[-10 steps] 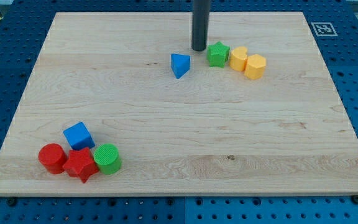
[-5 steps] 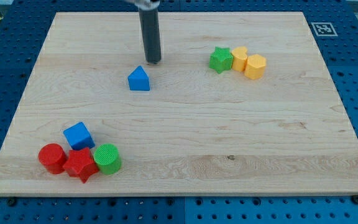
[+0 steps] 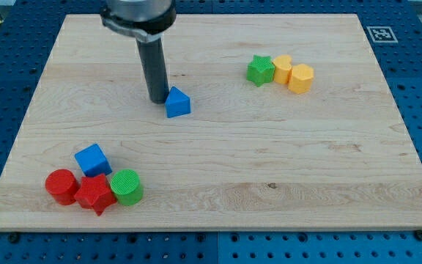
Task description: Drag the blue triangle above the green circle
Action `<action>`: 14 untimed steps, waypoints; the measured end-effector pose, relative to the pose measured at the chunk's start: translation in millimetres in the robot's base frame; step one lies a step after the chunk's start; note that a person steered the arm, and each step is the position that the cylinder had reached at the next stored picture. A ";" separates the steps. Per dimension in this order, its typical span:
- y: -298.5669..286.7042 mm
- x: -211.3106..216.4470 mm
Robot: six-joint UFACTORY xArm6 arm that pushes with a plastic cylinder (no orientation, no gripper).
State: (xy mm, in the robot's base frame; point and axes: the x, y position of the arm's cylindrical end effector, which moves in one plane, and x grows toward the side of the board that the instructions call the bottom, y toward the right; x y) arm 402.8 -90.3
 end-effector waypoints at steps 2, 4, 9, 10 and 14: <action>72.0 -10.5; 62.5 72.3; 38.9 62.0; 38.4 38.5; 6.6 82.7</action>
State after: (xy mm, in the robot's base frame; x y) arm 485.5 -83.7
